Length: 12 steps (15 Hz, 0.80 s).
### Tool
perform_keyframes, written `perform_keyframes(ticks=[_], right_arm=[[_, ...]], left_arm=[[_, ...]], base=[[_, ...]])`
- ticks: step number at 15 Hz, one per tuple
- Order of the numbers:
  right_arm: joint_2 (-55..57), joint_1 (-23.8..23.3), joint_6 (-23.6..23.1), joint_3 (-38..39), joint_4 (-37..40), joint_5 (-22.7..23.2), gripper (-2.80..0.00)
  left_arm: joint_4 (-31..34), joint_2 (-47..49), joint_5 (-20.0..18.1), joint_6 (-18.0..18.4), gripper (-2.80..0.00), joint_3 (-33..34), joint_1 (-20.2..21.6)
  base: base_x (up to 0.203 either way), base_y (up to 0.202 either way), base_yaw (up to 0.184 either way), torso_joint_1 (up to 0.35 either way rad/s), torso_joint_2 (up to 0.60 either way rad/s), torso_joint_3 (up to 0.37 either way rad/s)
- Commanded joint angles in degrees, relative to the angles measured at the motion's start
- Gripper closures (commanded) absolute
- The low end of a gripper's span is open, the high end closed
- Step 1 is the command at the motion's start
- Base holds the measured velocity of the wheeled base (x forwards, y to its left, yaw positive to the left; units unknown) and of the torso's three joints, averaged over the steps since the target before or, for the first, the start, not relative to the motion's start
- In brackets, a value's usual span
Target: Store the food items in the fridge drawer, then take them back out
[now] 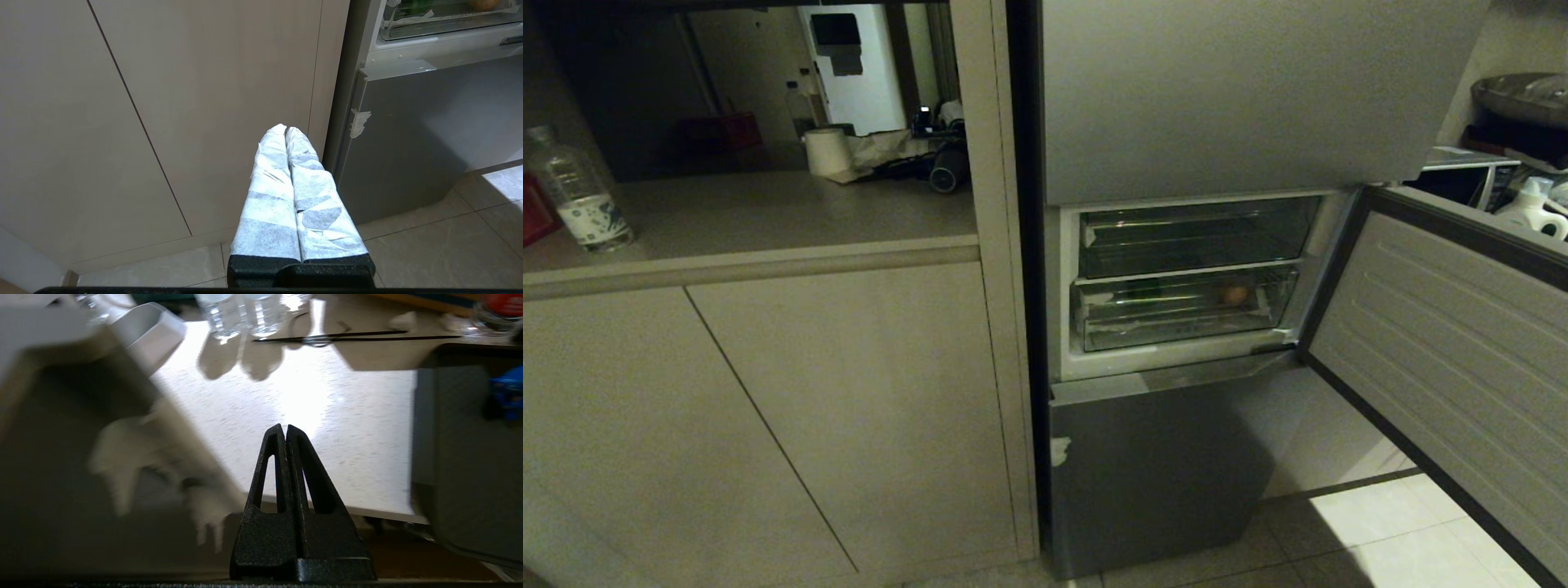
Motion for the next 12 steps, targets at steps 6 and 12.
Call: perform_keyframes(ticks=[6,12], right_arm=[[-3.3,0.5,2.3,1.7,-0.2,7.3,0.00],[-6.0,0.5,2.7,4.2,-0.3,7.4,0.00]], left_arm=[[0.0,0.0,0.0,0.0,0.00,0.0,0.0],[0.0,0.0,0.0,0.0,0.00,0.0,0.0]], base=[[0.000,0.000,0.000,0.000,0.00,0.000],[0.000,0.000,0.000,0.000,0.00,0.000]])
